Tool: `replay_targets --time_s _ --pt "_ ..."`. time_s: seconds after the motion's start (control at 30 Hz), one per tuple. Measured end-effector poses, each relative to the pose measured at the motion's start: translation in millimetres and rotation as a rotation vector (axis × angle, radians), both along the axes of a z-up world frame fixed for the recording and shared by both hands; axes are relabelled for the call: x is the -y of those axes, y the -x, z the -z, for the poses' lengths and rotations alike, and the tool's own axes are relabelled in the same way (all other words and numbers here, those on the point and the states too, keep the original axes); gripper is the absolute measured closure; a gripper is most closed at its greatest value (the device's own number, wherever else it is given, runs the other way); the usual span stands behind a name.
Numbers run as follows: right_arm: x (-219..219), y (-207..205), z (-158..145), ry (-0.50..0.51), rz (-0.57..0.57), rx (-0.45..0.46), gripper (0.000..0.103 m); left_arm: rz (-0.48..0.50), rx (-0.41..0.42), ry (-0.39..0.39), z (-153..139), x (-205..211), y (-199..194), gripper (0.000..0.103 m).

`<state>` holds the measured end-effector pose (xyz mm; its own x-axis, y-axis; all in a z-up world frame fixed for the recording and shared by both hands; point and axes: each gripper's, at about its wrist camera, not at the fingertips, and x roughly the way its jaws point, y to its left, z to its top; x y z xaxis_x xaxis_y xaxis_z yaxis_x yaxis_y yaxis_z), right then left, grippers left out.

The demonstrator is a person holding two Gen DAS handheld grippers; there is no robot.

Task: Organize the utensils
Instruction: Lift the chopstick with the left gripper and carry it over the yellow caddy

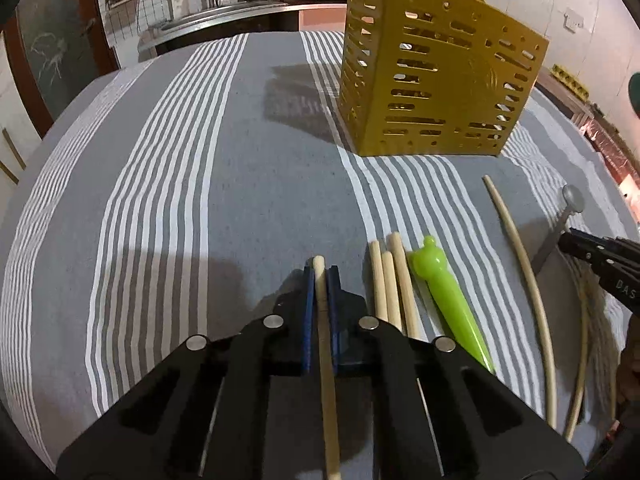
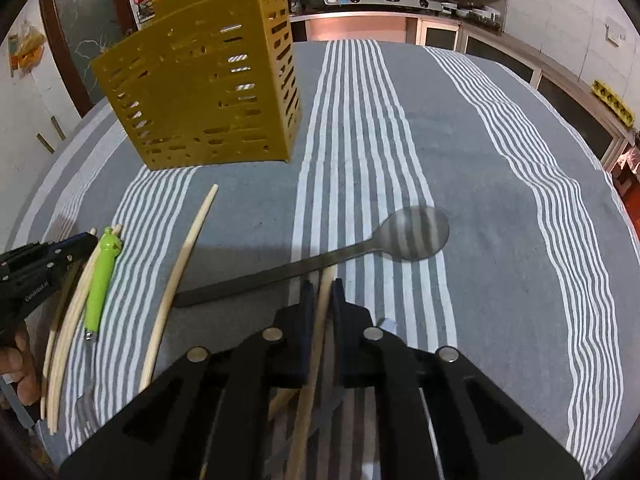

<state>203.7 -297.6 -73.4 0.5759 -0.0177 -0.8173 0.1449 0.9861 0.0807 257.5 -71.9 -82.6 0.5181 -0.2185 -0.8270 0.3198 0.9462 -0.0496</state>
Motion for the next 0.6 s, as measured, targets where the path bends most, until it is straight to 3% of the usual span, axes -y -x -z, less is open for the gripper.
replay_targets --time_s 0.27,0.6 --pt "9 16 -12 -0.051 -0.001 0.024 0.097 0.008 -0.011 0.048 -7 -8 14 0.099" --pt "13 36 -52 -0.108 -0.029 0.171 0.097 -0.007 0.077 0.098 -41 -13 34 0.099"
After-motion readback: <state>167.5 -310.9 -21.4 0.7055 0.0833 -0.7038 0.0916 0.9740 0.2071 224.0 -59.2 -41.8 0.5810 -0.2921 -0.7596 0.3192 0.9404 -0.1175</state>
